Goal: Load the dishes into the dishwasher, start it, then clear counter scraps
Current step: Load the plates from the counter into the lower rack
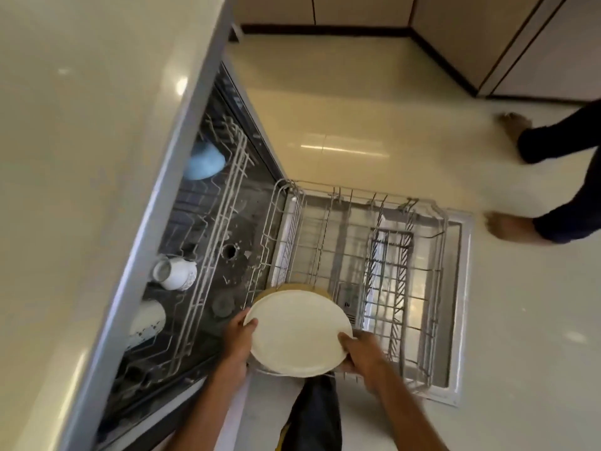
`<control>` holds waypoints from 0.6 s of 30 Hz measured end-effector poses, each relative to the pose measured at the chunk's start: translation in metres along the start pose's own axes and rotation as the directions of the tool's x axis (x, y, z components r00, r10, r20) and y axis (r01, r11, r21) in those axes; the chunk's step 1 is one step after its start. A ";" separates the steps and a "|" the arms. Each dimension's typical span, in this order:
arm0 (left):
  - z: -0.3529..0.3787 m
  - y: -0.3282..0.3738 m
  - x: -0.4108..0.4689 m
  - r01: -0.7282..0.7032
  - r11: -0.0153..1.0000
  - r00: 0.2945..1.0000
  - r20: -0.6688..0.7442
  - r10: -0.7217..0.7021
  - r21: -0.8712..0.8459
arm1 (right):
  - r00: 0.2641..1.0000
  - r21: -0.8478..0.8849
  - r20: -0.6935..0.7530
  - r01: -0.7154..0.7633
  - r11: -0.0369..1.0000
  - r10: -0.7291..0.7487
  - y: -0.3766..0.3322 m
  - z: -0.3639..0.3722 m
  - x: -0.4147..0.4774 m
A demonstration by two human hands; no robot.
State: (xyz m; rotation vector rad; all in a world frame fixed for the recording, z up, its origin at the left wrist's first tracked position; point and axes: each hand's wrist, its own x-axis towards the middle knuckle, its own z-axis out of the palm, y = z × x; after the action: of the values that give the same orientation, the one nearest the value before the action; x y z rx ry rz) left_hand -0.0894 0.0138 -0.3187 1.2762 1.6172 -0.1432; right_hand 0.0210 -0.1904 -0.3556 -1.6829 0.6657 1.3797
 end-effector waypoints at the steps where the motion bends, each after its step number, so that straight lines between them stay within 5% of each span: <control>1: 0.006 -0.002 0.022 0.017 1.000 1.000 -0.019 -0.017 0.006 | 1.000 -0.002 -0.001 0.004 1.000 -0.004 -0.003 0.008 0.017; 8: 0.038 -0.014 0.122 0.065 0.996 0.994 -0.094 -0.060 0.057 | 0.999 -0.007 -0.019 -0.044 0.999 0.044 -0.009 0.037 0.097; 18: 0.057 -0.018 0.145 0.060 0.998 0.992 -0.106 -0.062 -0.023 | 0.995 -0.057 -0.083 -0.057 0.997 0.052 -0.011 0.037 0.119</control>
State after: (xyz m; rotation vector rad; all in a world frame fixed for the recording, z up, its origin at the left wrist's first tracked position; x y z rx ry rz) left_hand -0.0548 0.0655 -0.4628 1.2381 1.7457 -0.0976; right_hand 0.0411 -0.1411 -0.4686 -1.7880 0.7279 1.3873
